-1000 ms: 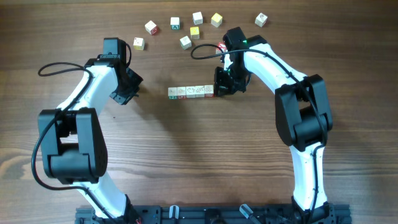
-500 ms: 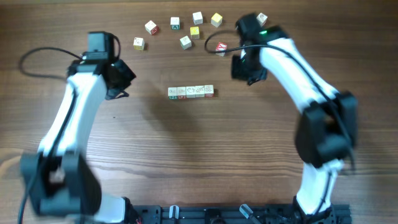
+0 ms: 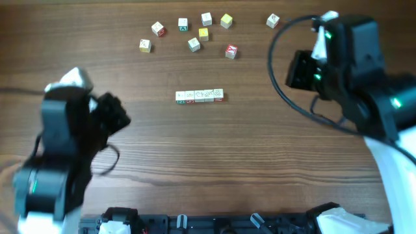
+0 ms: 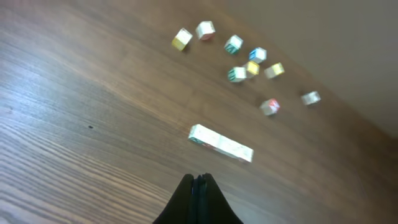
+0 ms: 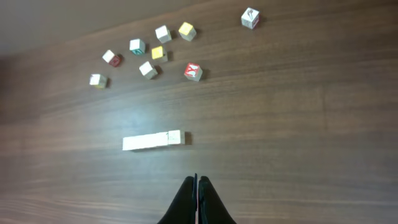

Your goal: Form a horizontal line

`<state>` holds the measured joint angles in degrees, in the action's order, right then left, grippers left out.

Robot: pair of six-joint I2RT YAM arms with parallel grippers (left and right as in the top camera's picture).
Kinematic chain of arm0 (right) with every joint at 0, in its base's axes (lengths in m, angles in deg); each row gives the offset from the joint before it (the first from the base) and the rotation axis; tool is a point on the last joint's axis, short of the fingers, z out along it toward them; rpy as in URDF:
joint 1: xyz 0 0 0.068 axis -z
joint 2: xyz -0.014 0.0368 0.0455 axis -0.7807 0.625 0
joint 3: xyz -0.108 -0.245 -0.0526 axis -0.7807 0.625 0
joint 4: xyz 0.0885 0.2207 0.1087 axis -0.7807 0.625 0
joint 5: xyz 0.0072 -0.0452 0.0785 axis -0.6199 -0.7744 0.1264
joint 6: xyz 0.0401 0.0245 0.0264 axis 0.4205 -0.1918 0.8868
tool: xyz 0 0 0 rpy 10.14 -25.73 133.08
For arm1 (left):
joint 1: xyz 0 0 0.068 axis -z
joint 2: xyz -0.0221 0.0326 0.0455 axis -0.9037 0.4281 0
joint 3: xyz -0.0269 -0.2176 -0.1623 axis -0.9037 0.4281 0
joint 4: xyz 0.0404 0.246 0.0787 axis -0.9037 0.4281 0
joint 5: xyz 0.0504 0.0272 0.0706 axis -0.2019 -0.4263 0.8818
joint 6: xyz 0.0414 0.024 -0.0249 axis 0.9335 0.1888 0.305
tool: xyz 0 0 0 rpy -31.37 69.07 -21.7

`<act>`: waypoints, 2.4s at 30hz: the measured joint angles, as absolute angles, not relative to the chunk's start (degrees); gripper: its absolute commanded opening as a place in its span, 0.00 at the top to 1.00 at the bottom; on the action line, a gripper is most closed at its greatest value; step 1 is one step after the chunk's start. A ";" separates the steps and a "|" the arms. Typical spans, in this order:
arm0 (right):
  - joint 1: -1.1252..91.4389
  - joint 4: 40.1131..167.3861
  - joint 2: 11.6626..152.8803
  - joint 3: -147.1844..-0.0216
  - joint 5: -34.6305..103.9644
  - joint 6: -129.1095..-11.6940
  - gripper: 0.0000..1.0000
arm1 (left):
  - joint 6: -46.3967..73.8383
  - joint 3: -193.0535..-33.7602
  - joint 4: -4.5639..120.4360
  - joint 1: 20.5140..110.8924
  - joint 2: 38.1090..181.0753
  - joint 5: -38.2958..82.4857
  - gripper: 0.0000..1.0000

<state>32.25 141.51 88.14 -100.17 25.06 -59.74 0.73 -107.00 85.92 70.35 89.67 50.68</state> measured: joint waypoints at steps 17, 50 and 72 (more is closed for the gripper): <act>32.25 152.41 76.47 -100.15 19.40 -57.55 0.34 | 1.27 -107.02 97.92 70.35 76.23 51.36 0.00; 32.25 159.67 70.37 -94.95 11.75 -52.61 0.00 | 1.27 -107.02 98.05 70.35 76.25 51.36 0.00; 46.74 83.50 27.64 -36.19 32.51 -73.59 0.00 | 1.27 -107.02 98.14 70.35 76.25 51.36 0.00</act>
<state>46.74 83.50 27.64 -36.19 32.51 -73.59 1.27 -107.02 98.14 70.35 76.25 51.36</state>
